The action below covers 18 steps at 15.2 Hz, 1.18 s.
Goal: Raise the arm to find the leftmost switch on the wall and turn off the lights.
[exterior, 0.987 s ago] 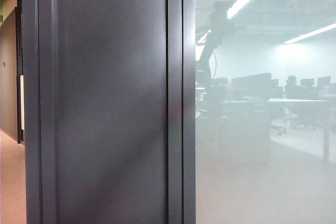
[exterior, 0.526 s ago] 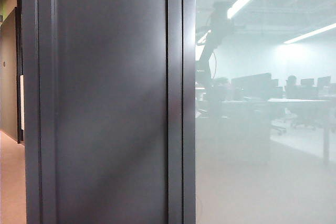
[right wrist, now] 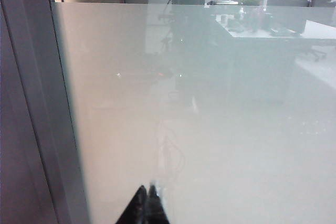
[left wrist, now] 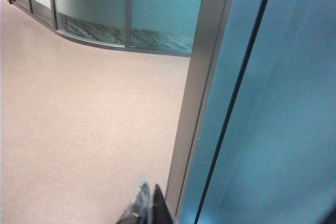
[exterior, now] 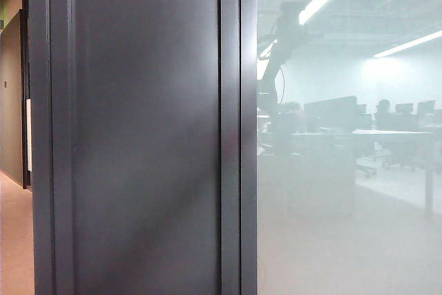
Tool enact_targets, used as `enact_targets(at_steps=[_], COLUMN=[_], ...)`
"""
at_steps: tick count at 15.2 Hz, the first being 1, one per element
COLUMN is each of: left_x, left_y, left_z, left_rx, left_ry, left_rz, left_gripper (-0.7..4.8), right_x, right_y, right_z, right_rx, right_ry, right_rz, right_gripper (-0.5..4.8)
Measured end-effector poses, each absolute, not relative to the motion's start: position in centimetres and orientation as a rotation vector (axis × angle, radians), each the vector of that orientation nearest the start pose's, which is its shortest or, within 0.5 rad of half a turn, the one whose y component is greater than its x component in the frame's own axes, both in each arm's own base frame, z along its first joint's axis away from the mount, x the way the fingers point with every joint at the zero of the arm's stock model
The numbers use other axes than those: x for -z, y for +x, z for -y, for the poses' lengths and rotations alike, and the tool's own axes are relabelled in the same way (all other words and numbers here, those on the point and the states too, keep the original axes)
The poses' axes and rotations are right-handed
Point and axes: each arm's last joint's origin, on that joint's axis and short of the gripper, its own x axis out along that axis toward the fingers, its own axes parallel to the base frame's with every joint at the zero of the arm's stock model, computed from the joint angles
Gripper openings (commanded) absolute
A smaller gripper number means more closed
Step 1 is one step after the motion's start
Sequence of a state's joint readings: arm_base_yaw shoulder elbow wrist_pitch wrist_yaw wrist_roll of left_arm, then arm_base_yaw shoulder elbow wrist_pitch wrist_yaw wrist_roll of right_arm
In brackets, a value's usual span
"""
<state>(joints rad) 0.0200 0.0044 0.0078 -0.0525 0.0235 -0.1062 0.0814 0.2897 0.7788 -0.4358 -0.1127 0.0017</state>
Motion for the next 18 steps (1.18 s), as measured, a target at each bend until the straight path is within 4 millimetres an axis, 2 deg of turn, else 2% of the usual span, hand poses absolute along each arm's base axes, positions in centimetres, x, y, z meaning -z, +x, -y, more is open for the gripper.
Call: enact_targets(at_steps=[18], left_x=[-16.40], left_y=[9.75], left_z=[-0.13], left_rx=[0.003], left_ry=[-0.107], left_rz=[-0.015], left_gripper=[-0.05], right_x=[-35.21], right_y=[5.10], right_z=[-0.74], right_rx=[-0.194], right_ry=[0.001], right_rz=[0.053], right_gripper=[-0.01])
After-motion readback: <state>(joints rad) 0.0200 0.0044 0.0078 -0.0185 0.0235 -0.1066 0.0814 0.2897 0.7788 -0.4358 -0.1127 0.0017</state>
